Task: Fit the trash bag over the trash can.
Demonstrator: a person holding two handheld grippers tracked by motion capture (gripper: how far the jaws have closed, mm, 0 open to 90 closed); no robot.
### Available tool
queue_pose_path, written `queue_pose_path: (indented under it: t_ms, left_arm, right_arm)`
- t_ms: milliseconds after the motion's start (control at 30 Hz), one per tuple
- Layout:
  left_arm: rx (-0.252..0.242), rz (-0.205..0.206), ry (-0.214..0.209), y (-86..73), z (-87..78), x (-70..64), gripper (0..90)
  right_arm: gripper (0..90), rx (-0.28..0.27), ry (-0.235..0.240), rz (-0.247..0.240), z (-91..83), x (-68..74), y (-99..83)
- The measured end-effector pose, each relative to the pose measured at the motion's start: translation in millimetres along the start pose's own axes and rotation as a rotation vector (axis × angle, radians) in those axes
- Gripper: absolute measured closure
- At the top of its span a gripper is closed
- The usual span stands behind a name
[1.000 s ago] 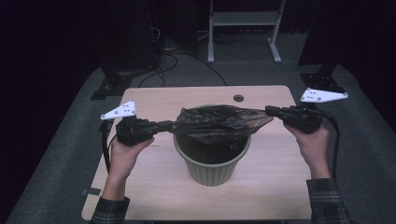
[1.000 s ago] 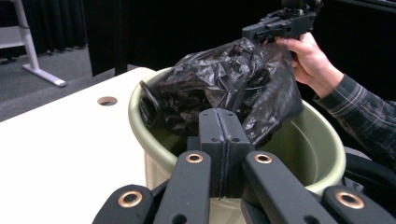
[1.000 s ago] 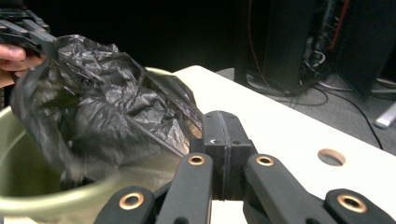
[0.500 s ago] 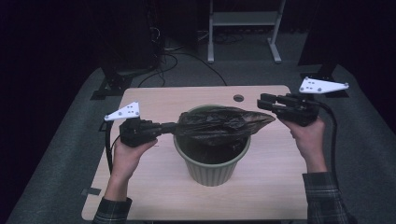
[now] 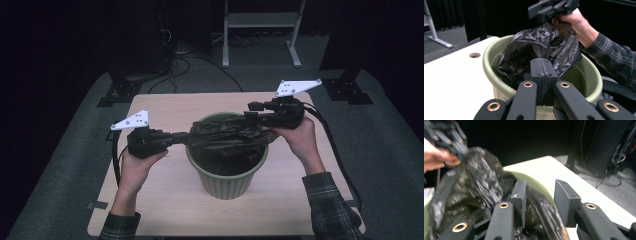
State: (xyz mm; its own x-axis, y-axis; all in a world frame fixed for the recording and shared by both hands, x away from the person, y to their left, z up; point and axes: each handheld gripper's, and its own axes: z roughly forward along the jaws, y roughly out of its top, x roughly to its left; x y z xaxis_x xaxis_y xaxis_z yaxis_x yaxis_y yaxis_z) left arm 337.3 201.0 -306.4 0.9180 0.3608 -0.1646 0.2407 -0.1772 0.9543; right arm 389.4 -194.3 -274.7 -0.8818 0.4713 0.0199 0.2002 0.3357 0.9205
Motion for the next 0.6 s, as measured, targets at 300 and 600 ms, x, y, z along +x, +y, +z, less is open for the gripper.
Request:
queue_pose_path:
  t_ms: [300, 600]
  left_arm:
    - [-0.008, 0.002, 0.005, 0.3, -3.9, 0.3, 89.5]
    - [0.008, 0.009, 0.03, 0.3, -7.8, 1.0, 89.5]
  right_arm:
    - [74.5, 0.138, -0.032, -0.021, 15.6, -0.7, -9.4]
    - [90.0, 0.089, -0.124, -0.001, 5.4, -8.9, -11.7]
